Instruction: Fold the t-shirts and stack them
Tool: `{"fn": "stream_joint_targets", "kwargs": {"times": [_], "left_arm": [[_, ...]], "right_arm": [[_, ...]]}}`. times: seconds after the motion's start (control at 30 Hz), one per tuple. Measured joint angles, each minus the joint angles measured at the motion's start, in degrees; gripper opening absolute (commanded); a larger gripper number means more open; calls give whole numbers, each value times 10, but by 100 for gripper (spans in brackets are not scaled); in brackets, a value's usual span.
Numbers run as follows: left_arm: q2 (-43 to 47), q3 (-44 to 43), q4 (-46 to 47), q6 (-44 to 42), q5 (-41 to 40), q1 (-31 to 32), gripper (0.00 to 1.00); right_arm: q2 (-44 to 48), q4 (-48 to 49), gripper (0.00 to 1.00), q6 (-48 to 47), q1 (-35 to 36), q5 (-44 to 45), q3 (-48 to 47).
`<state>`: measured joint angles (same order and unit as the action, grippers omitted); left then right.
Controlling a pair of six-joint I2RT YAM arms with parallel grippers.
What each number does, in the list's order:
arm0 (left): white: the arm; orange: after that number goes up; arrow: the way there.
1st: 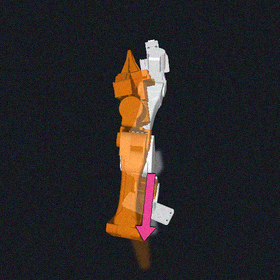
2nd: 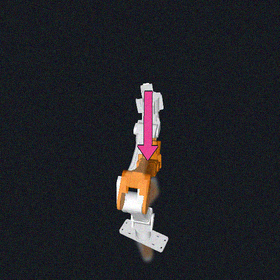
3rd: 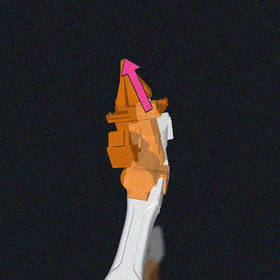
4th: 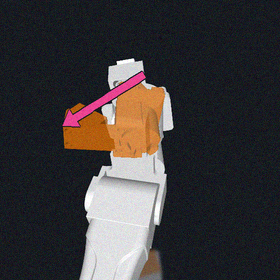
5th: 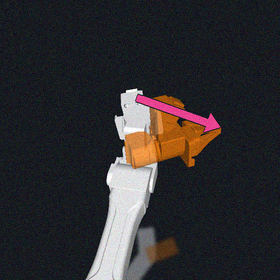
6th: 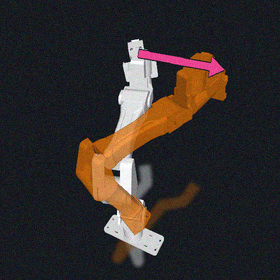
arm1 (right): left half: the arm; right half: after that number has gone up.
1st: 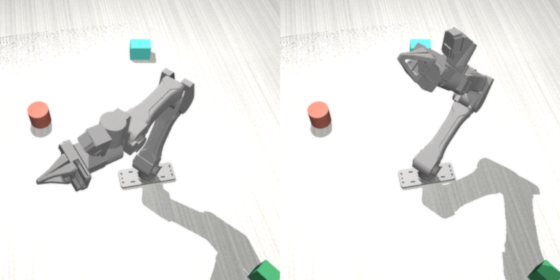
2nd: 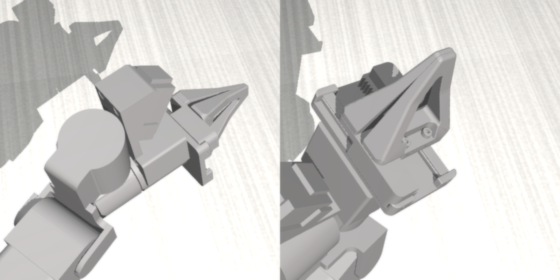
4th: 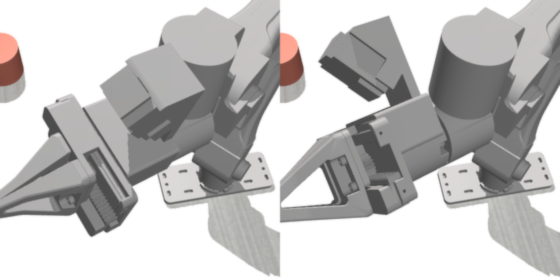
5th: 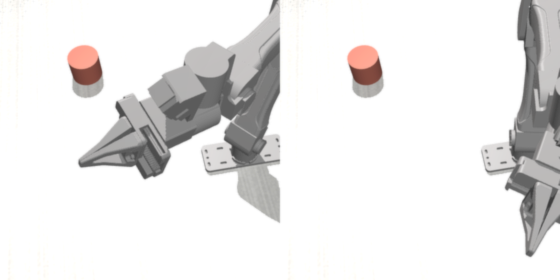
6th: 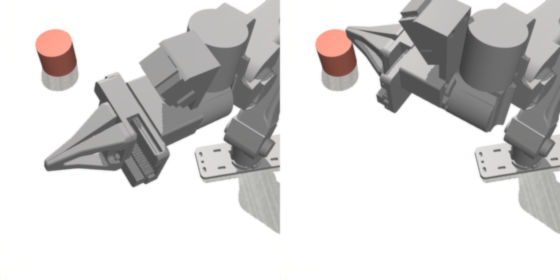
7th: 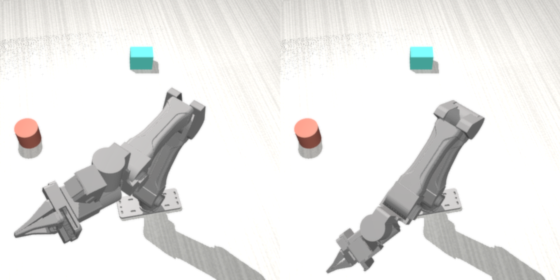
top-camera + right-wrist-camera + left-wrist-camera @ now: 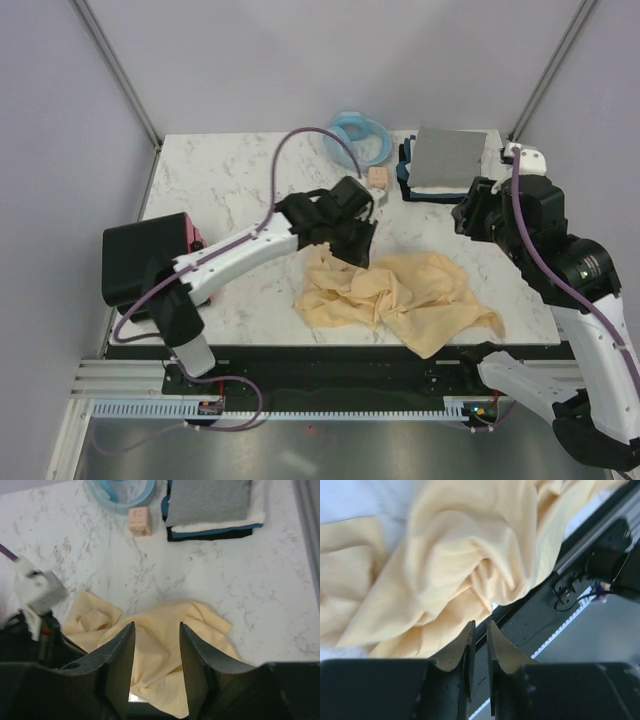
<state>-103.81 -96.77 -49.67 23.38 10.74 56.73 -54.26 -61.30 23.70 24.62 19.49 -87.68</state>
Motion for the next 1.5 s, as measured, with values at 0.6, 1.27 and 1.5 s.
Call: {"fn": "stream_joint_targets", "kwargs": {"times": [0.6, 1.27, 1.5], "left_arm": [[370, 372, 21, 101, -95, -169, 34], [261, 477, 118, 114, 9, -215, 35], [238, 503, 135, 112, 19, -217, 40]], "right_arm": [[-179, 101, 48, 50, 145, -233, 128], [-299, 90, 49, 44, 176, -194, -59], [-304, 90, 49, 44, 176, -175, -59]]}}
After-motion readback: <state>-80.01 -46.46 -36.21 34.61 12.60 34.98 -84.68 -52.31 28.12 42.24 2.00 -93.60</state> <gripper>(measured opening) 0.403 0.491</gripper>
